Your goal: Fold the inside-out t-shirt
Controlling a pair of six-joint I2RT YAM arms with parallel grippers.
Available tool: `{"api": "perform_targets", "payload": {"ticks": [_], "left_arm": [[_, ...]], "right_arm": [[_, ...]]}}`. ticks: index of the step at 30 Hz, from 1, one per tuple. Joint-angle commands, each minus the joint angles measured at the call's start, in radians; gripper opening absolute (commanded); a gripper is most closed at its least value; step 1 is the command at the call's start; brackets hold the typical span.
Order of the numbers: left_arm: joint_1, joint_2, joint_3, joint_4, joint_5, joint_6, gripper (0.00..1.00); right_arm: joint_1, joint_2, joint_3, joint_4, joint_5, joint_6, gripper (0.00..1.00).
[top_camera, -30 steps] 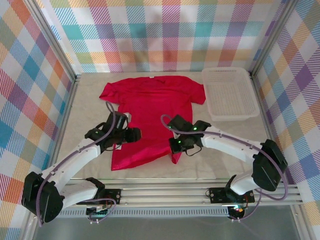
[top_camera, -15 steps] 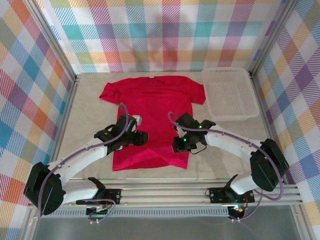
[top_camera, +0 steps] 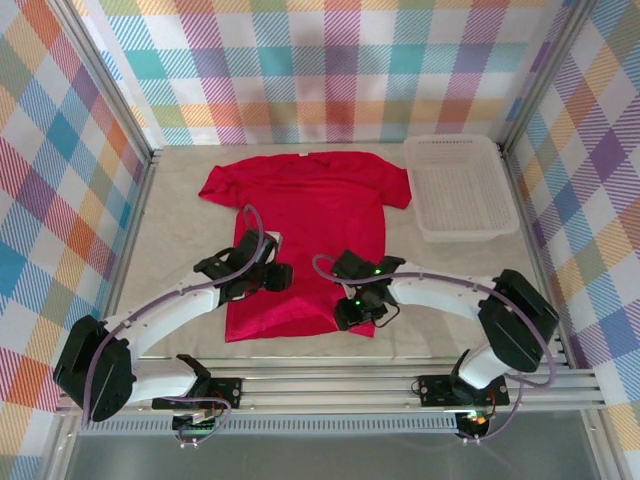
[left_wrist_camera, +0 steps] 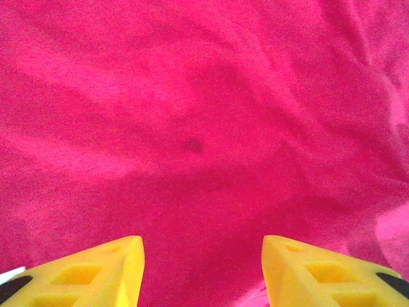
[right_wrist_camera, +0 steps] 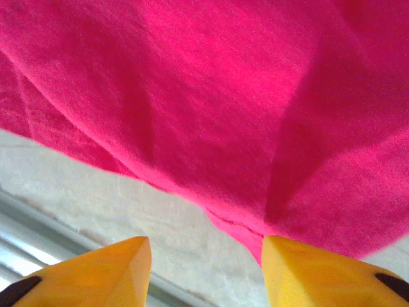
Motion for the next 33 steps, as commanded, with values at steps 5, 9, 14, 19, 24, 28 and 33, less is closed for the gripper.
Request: {"api": "perform_targets", "payload": {"ticks": [5,9,14,19,24,28,33], "left_arm": [[0.016,-0.048,-0.001,-0.064,-0.117,-0.06,0.49],[0.036,-0.078,-0.017,-0.072,-0.122,-0.074,0.49],[0.063,-0.108,-0.034,-0.087,-0.109,-0.089,0.49],[0.071,-0.141,-0.05,-0.095,-0.094,-0.092,0.49],[0.071,-0.172,-0.052,-0.081,-0.063,-0.08,0.49],[0.069,-0.183,-0.063,-0.01,0.046,-0.066,0.52],[-0.013,-0.175,-0.106,0.133,0.176,0.026,0.57]], "right_arm": [[0.067,0.105,0.121,-0.03,0.138,-0.012,0.54],[0.089,0.157,0.173,-0.028,0.147,-0.022,0.57],[0.103,0.214,0.236,-0.014,0.127,-0.031,0.59],[0.102,0.266,0.276,-0.041,0.171,-0.042,0.4],[0.097,0.24,0.279,-0.07,0.203,-0.058,0.04],[0.069,0.177,0.276,-0.104,0.211,-0.079,0.0],[-0.038,0.028,0.245,-0.085,0.05,-0.127,0.0]]}}
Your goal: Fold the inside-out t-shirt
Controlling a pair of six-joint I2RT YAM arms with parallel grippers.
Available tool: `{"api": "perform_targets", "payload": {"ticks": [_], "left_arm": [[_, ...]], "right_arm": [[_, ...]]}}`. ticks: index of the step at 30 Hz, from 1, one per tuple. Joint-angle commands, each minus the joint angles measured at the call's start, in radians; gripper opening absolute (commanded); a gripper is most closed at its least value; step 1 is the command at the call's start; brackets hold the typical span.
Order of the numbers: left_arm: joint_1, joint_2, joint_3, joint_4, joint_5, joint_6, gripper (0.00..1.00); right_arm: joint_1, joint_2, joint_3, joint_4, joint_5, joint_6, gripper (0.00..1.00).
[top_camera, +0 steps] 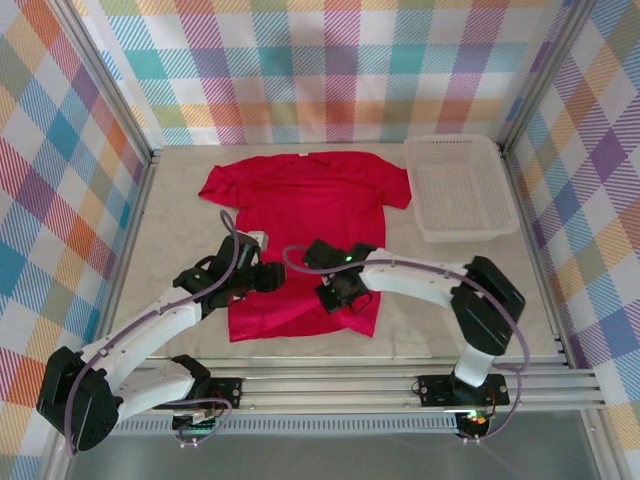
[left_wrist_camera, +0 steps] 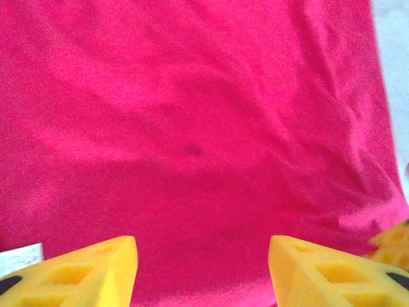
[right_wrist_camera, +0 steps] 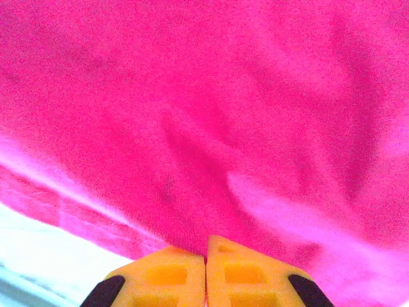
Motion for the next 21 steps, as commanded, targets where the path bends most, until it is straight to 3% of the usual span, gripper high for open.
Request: {"api": "perform_targets", "payload": {"ticks": [1,4,9,14,21], "left_arm": [[-0.076,-0.002,-0.032,0.144,0.088,0.1,0.58],[-0.155,0.005,-0.059,0.205,0.052,0.209,0.61],[-0.225,0.02,-0.105,0.34,0.058,0.307,0.77],[-0.268,0.108,-0.14,0.442,-0.024,0.328,0.77],[-0.35,0.27,-0.179,0.604,-0.242,0.354,0.77]], "right_arm": [[-0.091,-0.129,-0.019,0.007,-0.156,-0.047,0.0],[-0.157,-0.172,-0.038,0.053,-0.304,-0.042,0.0],[-0.178,-0.158,-0.023,0.06,-0.375,-0.042,0.0],[-0.203,-0.162,-0.034,0.087,-0.414,-0.018,0.0],[-0.25,-0.178,-0.043,0.094,-0.446,0.002,0.0]]}}
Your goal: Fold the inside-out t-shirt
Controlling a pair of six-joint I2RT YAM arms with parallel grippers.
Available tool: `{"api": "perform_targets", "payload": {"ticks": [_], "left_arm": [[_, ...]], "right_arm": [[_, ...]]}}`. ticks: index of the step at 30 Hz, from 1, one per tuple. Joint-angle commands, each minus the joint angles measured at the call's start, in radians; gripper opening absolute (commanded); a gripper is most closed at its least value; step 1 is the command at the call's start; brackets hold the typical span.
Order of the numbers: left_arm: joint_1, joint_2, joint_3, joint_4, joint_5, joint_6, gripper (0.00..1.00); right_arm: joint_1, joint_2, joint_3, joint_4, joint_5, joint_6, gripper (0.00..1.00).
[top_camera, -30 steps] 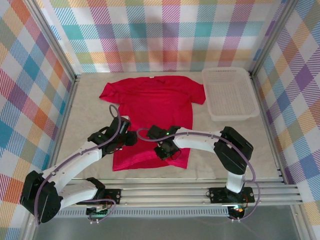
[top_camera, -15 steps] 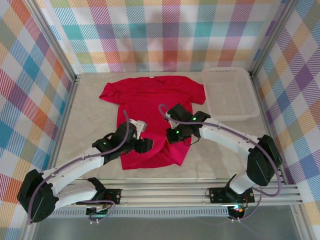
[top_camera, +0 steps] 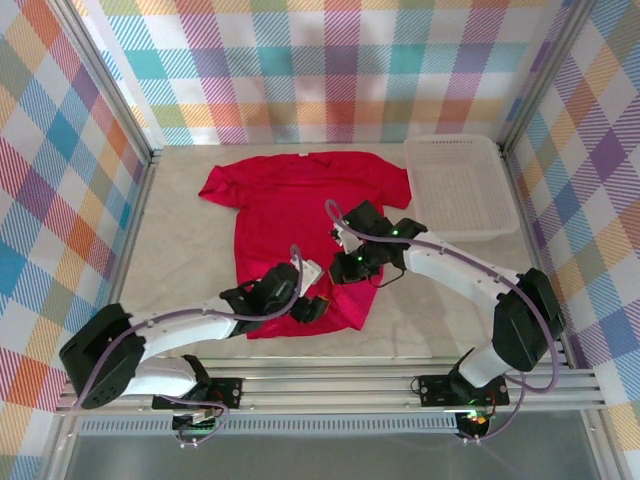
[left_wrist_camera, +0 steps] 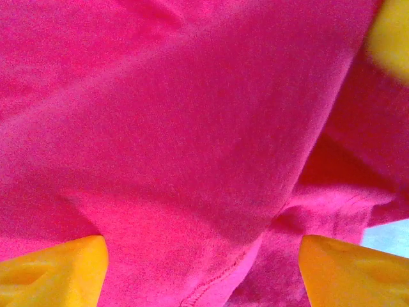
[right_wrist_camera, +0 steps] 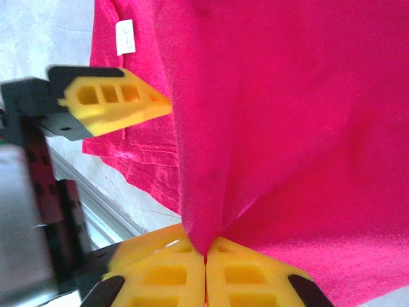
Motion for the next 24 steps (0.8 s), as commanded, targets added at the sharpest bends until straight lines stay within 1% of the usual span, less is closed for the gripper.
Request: {"api": "perform_targets", "payload": {"ticks": [1,5,7,8,9,10,11,14,17,19,20,22,24], "left_arm": [[-0.029,0.043,-0.033,0.16,-0.134,0.03,0.78],[-0.041,0.121,-0.026,0.226,-0.219,0.032,0.77],[-0.041,0.157,-0.011,0.23,-0.261,0.041,0.73],[-0.041,0.169,-0.003,0.221,-0.286,0.047,0.65],[-0.041,0.172,0.01,0.194,-0.316,0.057,0.43],[-0.041,0.166,0.023,0.161,-0.345,0.065,0.18],[-0.04,0.149,0.041,0.107,-0.38,0.079,0.0],[-0.03,0.043,0.072,-0.017,-0.43,0.108,0.0],[-0.026,-0.068,0.156,-0.155,-0.41,0.094,0.0],[-0.027,-0.086,0.257,-0.268,-0.366,0.044,0.0],[-0.027,-0.075,0.312,-0.326,-0.321,0.009,0.0],[-0.027,-0.027,0.425,-0.431,-0.236,-0.077,0.0],[-0.029,0.049,0.53,-0.499,-0.137,-0.157,0.0]], "right_arm": [[-0.018,-0.015,-0.015,0.025,-0.051,0.022,0.0],[-0.028,-0.025,-0.014,0.024,-0.067,0.026,0.0],[-0.036,-0.037,-0.018,0.021,-0.071,0.028,0.0],[-0.043,-0.046,-0.021,0.019,-0.07,0.028,0.0],[-0.054,-0.055,-0.028,0.015,-0.067,0.027,0.0],[-0.064,-0.066,-0.035,0.014,-0.063,0.025,0.0],[-0.078,-0.078,-0.044,0.008,-0.054,0.018,0.0],[-0.124,-0.098,-0.058,-0.029,0.029,-0.02,0.0],[-0.163,-0.089,-0.054,-0.05,0.129,-0.067,0.0],[-0.201,-0.074,-0.047,-0.046,0.163,-0.089,0.0],[-0.222,-0.066,-0.043,-0.04,0.177,-0.1,0.0],[-0.269,-0.05,-0.024,-0.029,0.194,-0.12,0.0],[-0.314,-0.023,0.017,-0.035,0.235,-0.142,0.0]]}}
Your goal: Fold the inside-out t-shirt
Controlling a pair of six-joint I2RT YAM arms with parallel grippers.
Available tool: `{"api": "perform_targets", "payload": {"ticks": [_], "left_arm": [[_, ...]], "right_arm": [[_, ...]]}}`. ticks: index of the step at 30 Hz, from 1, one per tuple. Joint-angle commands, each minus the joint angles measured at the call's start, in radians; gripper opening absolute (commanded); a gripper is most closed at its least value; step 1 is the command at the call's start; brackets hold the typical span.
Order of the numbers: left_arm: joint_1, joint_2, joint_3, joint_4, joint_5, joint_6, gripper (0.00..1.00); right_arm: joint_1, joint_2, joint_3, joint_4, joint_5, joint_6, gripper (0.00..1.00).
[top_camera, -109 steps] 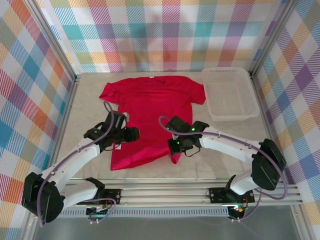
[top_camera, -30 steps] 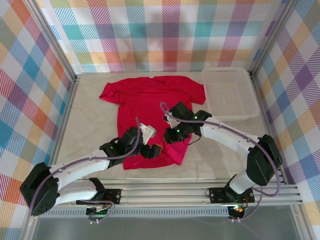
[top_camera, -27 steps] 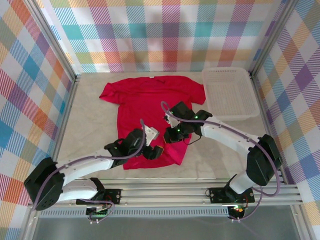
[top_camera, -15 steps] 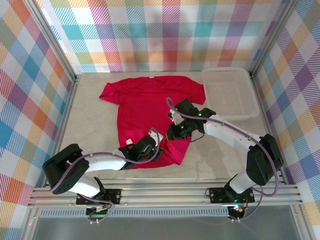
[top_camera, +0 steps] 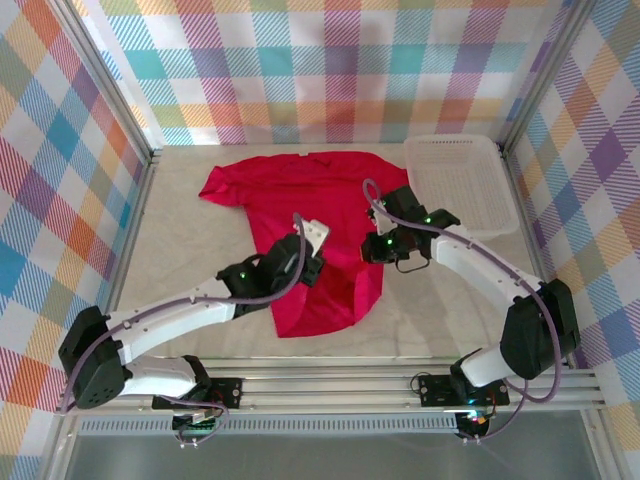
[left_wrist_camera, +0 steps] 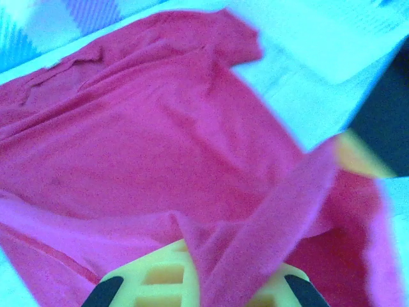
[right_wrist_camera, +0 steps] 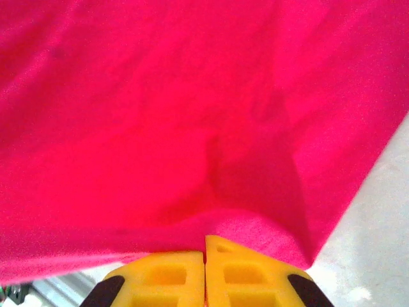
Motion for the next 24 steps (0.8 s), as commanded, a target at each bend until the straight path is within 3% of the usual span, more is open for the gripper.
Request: {"api": "perform_targets", "payload": {"ticks": [1,5,10,18,24], "left_arm": [[0.001,0.093,0.134,-0.227,0.142,-0.167,0.0],[0.001,0.188,0.261,-0.31,0.21,-0.221,0.0],[0.03,0.195,0.279,-0.319,0.211,-0.208,0.0],[0.224,0.193,0.398,-0.462,0.284,-0.11,0.0],[0.251,0.2,0.549,-0.514,0.347,-0.124,0.0]], "right_arm": [[-0.088,0.054,0.067,-0.039,0.157,-0.065,0.0],[-0.122,0.115,0.192,-0.069,0.211,-0.073,0.0],[-0.125,0.216,0.324,-0.094,0.259,-0.081,0.0],[-0.126,0.258,0.397,-0.157,0.519,-0.092,0.0],[-0.126,0.233,0.567,-0.207,0.445,-0.127,0.0]]}}
